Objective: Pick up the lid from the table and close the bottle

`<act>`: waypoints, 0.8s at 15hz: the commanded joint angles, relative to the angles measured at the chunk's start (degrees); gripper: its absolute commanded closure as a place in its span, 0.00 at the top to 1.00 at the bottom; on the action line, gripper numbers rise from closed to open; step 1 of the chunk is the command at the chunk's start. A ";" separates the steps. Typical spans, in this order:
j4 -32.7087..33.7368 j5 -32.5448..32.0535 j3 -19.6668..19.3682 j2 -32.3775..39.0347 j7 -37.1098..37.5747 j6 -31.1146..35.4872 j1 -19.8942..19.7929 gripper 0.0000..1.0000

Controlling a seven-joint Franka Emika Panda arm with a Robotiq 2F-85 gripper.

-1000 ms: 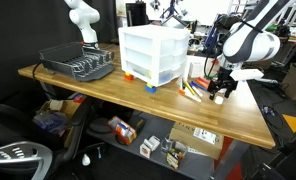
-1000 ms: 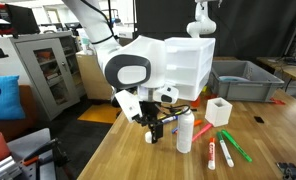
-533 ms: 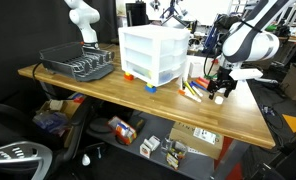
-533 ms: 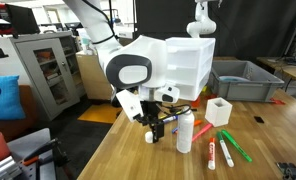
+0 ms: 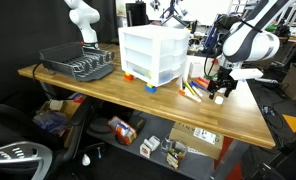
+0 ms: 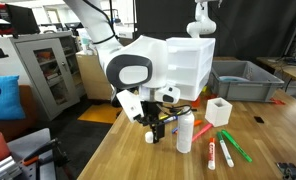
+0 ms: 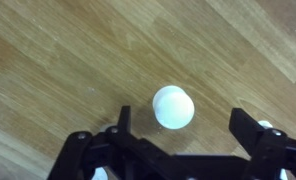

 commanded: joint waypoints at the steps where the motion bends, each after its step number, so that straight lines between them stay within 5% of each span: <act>1: 0.31 1.32 1.44 0.37 -1.74 0.29 -1.68 0.79; 11: 0.32 1.37 1.30 0.31 -1.49 0.62 -1.81 0.13; 12: 0.31 1.38 1.28 0.32 -1.46 0.62 -1.82 0.13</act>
